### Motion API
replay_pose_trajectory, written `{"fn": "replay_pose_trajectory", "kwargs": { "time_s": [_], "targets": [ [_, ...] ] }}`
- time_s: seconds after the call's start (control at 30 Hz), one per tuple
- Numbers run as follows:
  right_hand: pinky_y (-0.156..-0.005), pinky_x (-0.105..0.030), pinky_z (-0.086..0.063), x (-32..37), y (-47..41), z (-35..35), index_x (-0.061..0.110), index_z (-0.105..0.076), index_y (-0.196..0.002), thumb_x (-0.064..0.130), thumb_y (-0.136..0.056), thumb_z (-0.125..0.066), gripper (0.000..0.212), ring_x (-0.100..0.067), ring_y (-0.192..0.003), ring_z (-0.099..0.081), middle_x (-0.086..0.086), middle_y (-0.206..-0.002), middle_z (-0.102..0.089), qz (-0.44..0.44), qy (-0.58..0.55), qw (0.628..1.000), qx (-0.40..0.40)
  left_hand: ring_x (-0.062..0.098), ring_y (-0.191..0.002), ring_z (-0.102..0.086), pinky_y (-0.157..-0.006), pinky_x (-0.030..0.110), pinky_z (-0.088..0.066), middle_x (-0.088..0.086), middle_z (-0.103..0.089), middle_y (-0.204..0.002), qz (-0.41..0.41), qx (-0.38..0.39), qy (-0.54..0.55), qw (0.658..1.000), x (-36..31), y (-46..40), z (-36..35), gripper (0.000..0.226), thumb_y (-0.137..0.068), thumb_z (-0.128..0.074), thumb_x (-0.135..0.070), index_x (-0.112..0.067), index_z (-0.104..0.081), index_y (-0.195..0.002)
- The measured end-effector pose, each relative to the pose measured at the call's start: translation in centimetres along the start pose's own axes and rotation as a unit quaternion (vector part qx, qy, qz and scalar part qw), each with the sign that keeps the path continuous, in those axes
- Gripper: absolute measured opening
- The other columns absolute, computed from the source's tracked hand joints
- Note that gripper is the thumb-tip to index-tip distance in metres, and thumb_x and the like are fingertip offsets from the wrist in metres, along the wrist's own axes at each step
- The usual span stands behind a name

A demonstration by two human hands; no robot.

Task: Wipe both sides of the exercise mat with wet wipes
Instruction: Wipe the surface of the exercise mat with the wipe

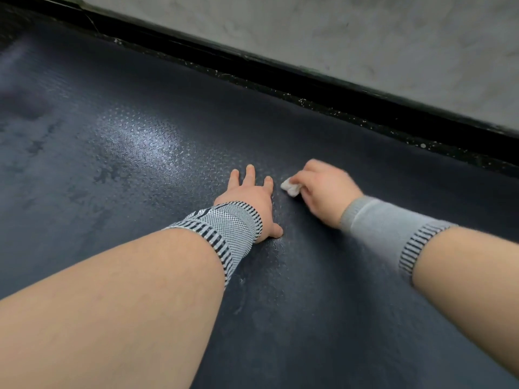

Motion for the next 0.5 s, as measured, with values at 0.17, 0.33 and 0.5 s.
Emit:
{"fn": "replay_pose_trajectory", "kwargs": {
  "time_s": [0.17,0.33,0.5],
  "targets": [
    [-0.086,-0.033,-0.042,-6.5,-1.7,2.3,0.013,-0.063,-0.116,0.014,-0.088,-0.054,0.029,-0.033,-0.105,-0.055,-0.012,-0.115,-0.053,-0.271,-0.006,0.958,-0.090,0.035,-0.149,0.014,-0.117,0.054,-0.026,0.007,0.023,-0.161,-0.001,0.001,-0.001,1.000,-0.1,0.1,0.0,0.111,-0.083,-0.065,-0.061,-0.028,0.011,-0.156],
    [-0.086,-0.031,-0.042,1.6,1.1,-0.4,0.022,-0.062,-0.117,0.016,-0.091,-0.051,0.029,-0.025,-0.104,-0.055,-0.004,-0.114,-0.054,-0.060,-0.044,0.997,-0.032,0.035,-0.149,0.013,-0.117,0.053,-0.026,0.006,0.021,-0.162,-0.004,-0.015,0.006,1.000,0.1,0.0,-0.1,0.113,-0.079,-0.068,-0.062,-0.029,0.008,-0.156],
    [-0.084,-0.032,-0.042,-4.1,0.0,1.5,0.016,-0.064,-0.116,0.016,-0.089,-0.053,0.029,-0.031,-0.104,-0.055,-0.009,-0.113,-0.054,-0.120,0.050,0.991,-0.039,0.035,-0.149,0.013,-0.117,0.054,-0.026,0.007,0.022,-0.161,-0.003,-0.010,0.001,1.000,0.1,0.0,0.0,0.112,-0.081,-0.066,-0.062,-0.028,0.010,-0.156]
  ]
}}
Point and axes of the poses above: each hand's wrist, its own y-axis away from the middle knuckle, its own z-axis out of the back of the hand, x = y × z, the point moved 6 cm from there along -y, towards the middle knuckle
